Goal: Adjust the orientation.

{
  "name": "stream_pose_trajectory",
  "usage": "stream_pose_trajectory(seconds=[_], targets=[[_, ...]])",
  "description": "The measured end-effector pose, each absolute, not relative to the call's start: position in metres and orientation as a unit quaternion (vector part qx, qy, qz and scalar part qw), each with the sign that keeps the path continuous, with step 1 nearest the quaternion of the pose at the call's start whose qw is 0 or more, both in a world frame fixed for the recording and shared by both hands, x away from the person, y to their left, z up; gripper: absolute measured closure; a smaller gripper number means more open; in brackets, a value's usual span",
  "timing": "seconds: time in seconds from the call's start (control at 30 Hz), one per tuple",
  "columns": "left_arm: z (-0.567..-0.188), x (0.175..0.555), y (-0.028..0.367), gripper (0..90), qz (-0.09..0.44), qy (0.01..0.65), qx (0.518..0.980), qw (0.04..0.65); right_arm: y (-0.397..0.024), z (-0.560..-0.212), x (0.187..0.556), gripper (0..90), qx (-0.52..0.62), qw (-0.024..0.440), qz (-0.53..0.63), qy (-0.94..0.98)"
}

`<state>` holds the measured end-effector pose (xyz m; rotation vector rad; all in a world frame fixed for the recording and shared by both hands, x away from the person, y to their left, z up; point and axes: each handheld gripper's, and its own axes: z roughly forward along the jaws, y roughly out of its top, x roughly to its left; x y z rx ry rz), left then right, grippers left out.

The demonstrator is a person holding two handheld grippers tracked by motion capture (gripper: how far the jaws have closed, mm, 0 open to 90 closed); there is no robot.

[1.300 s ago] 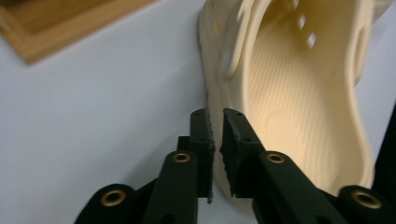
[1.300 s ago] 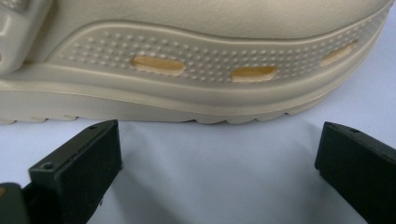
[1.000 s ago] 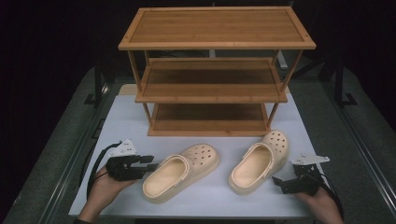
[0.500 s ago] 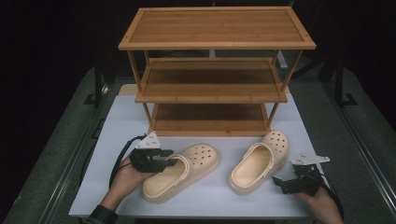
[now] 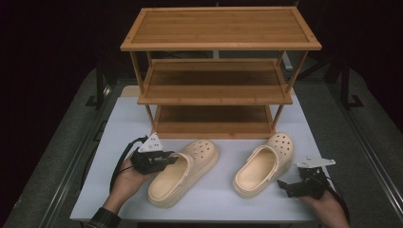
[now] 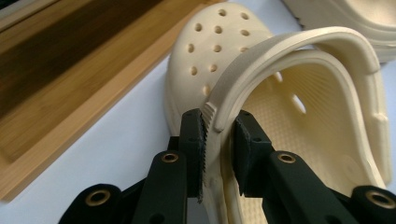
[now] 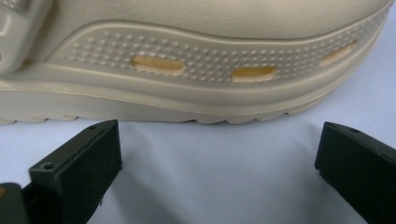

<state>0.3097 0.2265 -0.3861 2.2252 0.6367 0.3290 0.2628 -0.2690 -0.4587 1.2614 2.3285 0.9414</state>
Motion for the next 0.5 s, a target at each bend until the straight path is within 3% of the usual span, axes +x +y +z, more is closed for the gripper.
stream_pose_trajectory(seconds=[0.5], targets=[[-0.383,0.313,0.274,75.2,0.172,0.312,0.857,0.373,-0.269,-0.459,0.263,0.2,0.443,0.164,0.330,0.817]])
